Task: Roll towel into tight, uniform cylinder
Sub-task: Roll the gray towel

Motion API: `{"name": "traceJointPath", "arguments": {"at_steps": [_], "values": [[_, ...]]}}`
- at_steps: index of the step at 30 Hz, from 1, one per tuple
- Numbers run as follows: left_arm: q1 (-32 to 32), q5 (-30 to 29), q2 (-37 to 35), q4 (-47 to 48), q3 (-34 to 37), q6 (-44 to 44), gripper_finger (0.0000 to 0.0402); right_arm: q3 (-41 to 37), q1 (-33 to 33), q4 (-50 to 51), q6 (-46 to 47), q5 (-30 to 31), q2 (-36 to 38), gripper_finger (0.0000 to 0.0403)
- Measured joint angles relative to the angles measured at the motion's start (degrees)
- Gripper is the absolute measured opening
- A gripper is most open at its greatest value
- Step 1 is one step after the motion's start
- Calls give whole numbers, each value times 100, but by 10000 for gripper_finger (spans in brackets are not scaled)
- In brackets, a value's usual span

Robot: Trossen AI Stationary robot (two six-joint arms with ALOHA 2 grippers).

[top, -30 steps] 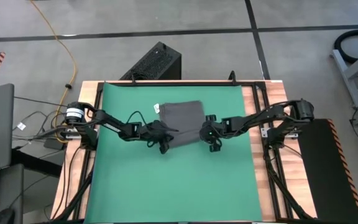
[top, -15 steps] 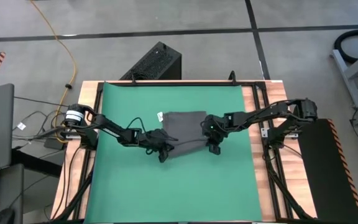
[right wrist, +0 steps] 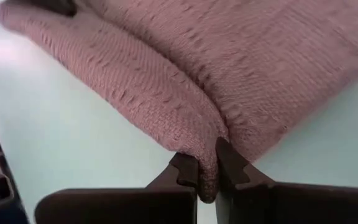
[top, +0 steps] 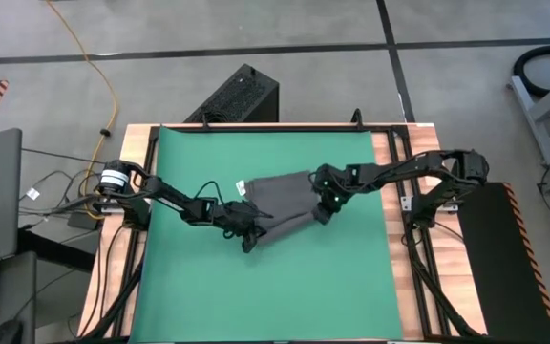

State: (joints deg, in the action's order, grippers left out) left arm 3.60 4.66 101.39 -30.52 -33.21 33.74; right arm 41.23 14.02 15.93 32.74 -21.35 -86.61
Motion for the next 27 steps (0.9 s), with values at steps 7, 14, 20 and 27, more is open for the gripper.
{"name": "traceJointPath", "arguments": {"at_steps": [7,14,20,27], "values": [[-7,496,-3,7,-2,59,0,6,61,52,719,23,-1,29],[-9,956,-10,12,-7,178,0,22,54,162,1081,45,-292,29],[-9,1195,-51,37,-7,355,0,15,-36,40,1145,70,-409,29],[31,1651,-909,1473,39,634,0,13,-9,47,1192,55,-415,29]]}}
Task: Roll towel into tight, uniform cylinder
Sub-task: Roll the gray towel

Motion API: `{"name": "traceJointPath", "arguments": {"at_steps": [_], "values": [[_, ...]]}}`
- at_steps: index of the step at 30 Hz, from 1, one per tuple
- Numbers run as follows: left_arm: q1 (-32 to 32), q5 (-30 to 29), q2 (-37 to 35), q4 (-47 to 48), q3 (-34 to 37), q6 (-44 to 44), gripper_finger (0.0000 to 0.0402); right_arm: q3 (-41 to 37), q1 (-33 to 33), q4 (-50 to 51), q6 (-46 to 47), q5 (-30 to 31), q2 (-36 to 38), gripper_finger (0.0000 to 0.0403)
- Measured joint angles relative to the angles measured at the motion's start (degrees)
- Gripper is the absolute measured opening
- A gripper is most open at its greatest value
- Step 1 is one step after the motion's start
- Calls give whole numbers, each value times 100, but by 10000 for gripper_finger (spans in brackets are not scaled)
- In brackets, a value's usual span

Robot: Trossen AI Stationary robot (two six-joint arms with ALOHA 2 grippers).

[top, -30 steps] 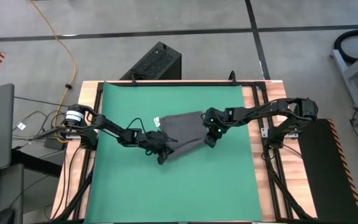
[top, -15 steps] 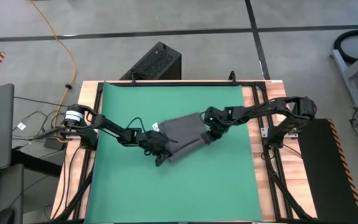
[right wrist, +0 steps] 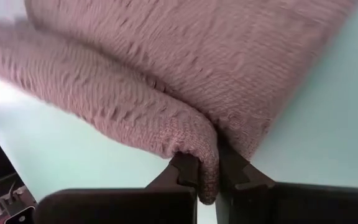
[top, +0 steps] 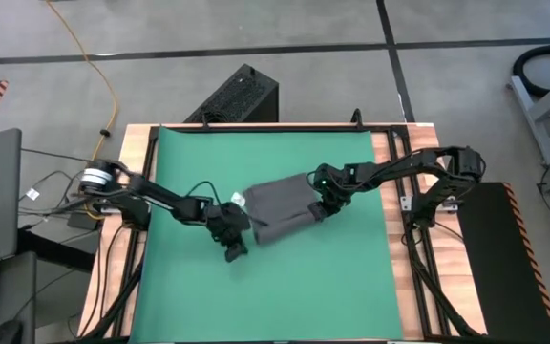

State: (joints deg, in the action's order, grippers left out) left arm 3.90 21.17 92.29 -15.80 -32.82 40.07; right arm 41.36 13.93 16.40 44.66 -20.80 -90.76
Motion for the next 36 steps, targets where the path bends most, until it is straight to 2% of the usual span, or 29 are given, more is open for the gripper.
{"name": "traceJointPath", "arguments": {"at_steps": [3,6,9,11,16,19,23,27,32,36], "values": [[-3,-573,-680,372,-27,-135,0,0,1,-5,4,-3,-1,29],[124,-1442,-1263,365,-28,-328,0,-2,2,-15,-5,-2,-4,29],[214,-2316,-1561,100,-41,-644,0,-4,0,-13,-90,-2,-4,29],[211,-2629,-1570,163,-88,-748,0,-4,0,-15,-96,-2,-4,29],[413,-2635,-1302,482,-722,-1557,0,-7,-2,-26,-125,1,-7,29],[526,-2650,-886,1004,-1159,-2018,0,-7,-2,-26,-161,2,-7,29],[510,-2839,-332,996,-1476,-2226,0,-7,-2,-26,-277,2,-7,29],[401,-3091,14,990,-1515,-2088,0,-7,-2,-29,-335,4,-9,29],[354,-3492,75,1041,-1402,-2027,0,-7,-9,-19,-376,1,-9,29],[251,-3515,78,1052,-1368,-2027,0,-7,-6,-18,-411,3,-9,29]]}}
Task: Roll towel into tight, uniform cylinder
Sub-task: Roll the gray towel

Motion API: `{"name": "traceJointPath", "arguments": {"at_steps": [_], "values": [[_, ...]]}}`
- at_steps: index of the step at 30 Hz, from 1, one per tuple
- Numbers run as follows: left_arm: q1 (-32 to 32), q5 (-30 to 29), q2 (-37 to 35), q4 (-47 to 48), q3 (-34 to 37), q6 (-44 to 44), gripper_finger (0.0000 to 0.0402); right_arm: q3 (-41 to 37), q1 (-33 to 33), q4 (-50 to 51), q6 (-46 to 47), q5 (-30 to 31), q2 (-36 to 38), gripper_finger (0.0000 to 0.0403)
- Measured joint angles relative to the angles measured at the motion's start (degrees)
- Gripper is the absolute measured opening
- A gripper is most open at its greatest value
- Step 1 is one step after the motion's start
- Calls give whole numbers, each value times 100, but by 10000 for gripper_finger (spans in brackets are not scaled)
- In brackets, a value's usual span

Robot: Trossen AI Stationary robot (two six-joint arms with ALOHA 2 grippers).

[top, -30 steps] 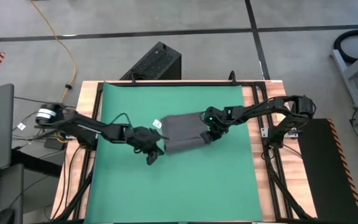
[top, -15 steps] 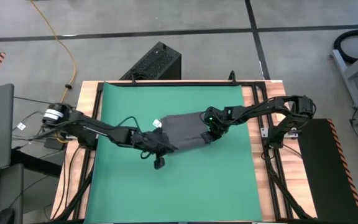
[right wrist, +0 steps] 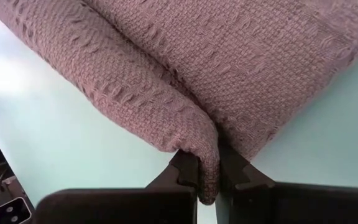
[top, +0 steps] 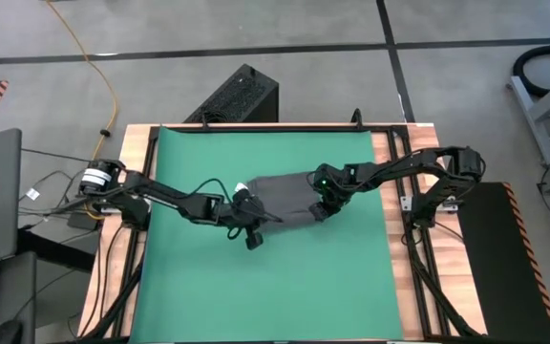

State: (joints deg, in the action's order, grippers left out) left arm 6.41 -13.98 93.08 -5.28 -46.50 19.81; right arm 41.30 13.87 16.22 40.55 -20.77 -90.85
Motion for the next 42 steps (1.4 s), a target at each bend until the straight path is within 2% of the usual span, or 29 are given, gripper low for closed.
{"name": "traceJointPath", "arguments": {"at_steps": [7,16,23,27,33,36,42], "values": [[-105,-193,0,48,32,-55,0,0,2,-2,-6,2,0,29],[-135,-39,-2,-758,832,475,0,0,2,-2,-4,0,0,33],[-167,-134,-2,-892,971,335,0,-2,4,-40,-107,-51,-2,39],[-254,-151,18,-939,1090,337,0,-4,2,-76,-249,-57,35,62],[-275,-65,272,-1042,1226,522,0,-18,0,43,-353,164,302,119],[-273,89,496,-1441,1222,603,0,-20,18,160,-354,261,471,142],[-264,167,742,-1926,1213,691,0,-24,-26,385,-525,339,738,156]]}}
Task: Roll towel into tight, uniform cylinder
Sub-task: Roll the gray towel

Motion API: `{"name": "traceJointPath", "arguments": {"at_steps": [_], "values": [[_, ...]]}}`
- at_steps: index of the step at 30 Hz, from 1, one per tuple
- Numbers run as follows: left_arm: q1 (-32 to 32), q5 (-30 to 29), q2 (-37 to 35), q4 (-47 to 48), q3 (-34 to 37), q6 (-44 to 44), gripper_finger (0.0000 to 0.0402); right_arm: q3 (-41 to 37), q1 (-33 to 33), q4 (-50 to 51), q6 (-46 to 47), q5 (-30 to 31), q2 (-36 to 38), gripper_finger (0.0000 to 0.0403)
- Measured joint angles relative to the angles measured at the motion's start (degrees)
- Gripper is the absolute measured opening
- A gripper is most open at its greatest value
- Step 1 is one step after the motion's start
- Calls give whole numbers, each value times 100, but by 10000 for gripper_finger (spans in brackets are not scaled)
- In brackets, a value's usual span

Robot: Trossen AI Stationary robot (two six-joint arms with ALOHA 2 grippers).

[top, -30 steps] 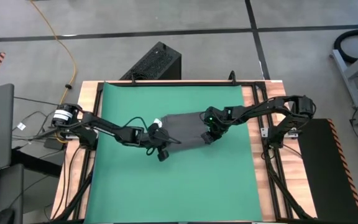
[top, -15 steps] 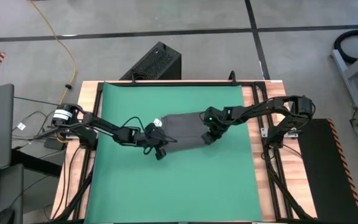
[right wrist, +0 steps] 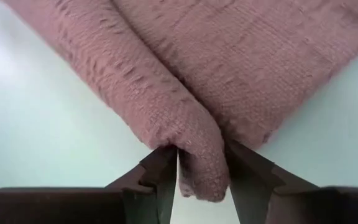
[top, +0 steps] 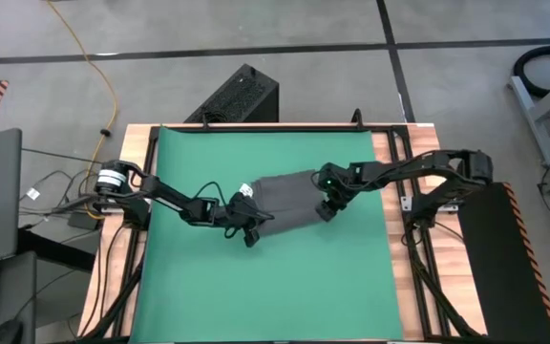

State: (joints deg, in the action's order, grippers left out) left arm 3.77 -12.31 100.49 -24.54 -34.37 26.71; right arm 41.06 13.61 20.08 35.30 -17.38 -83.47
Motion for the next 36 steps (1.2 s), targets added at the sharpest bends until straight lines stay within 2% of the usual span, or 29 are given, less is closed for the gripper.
{"name": "traceJointPath", "arguments": {"at_steps": [10,15,18,20,22,28,36], "values": [[-4,36,-5,307,-11,45,0,13,-10,1293,-1090,389,877,157],[-13,35,-1,321,-7,99,0,14,-430,830,-2235,829,1665,147],[-13,67,0,321,-7,123,0,15,-860,583,-3242,1475,1912,134],[-15,82,2,321,-4,165,0,11,-1051,497,-3712,1810,1914,123],[-15,75,2,324,-2,167,0,-66,-1100,275,-3937,1884,1835,114],[-13,46,6,321,0,189,0,-223,-1032,-142,-4114,1888,1362,95],[-13,44,8,321,4,189,0,-223,-986,-404,-4271,1722,573,92]]}}
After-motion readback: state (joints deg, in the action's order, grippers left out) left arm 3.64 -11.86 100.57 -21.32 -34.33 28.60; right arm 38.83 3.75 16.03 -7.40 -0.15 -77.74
